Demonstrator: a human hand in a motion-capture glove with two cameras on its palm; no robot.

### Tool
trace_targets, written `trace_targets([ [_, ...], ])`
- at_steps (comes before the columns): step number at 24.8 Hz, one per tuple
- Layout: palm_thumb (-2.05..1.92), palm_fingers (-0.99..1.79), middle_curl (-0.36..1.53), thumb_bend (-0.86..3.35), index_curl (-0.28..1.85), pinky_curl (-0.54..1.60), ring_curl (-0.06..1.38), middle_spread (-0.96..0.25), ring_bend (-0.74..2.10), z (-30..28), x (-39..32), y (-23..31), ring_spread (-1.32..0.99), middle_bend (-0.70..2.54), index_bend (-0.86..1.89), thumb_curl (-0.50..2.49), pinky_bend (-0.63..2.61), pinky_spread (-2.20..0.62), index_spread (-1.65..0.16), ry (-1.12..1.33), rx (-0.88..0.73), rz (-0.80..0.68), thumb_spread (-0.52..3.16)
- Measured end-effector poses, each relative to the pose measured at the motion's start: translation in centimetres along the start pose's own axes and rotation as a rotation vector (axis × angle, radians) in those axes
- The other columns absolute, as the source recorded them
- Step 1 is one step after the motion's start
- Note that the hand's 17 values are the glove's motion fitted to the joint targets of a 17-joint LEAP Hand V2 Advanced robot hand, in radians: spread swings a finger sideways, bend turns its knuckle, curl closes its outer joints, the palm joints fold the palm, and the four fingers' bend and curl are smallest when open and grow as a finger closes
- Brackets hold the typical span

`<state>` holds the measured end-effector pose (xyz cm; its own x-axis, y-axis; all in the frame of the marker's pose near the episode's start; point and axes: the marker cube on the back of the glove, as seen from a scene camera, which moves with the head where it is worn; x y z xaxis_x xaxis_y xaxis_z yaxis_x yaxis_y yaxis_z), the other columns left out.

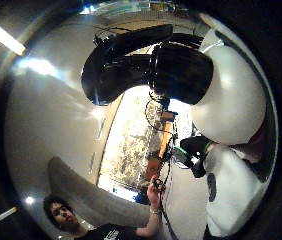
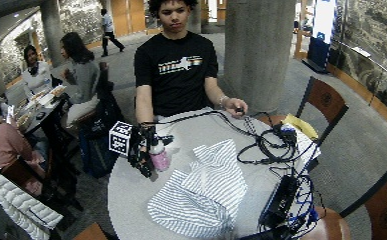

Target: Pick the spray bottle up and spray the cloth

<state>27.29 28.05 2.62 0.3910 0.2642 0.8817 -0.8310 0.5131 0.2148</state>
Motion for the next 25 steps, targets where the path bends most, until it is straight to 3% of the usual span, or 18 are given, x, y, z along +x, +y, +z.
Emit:
trace_targets([
  [11,0.78,0.20,0.43,-0.04,0.06,0.38,0.36,0.08,0.54,1.5,-0.4,-3.1,0.08,0.39,0.08,0.39,0.75,0.24,-0.36,0.000,-0.081,0.019,0.80],
  [14,0.87,0.36,0.39,0.01,0.22,0.34,0.31,0.08,0.37,1.7,-0.5,-3.3,0.08,0.24,0.57,0.40,0.63,0.24,-0.29,-0.029,-0.107,0.034,0.80],
  [16,0.92,0.44,0.40,0.03,0.24,0.31,0.28,0.07,0.30,1.9,-0.7,-3.3,0.09,0.27,0.65,0.43,0.55,0.25,-0.27,-0.067,-0.129,0.042,0.81],
  [20,1.01,0.77,0.46,0.05,0.24,0.27,0.32,-0.01,0.46,2.6,-2.2,-2.5,0.04,0.47,0.49,0.47,0.39,0.24,-0.23,-0.193,-0.227,0.046,0.78],
  [25,1.03,1.00,0.45,0.02,0.24,0.30,0.37,-0.05,0.64,4.4,-5.4,-1.6,-0.03,0.40,0.27,0.51,0.48,0.09,-0.19,-0.269,-0.398,0.070,0.66],
])
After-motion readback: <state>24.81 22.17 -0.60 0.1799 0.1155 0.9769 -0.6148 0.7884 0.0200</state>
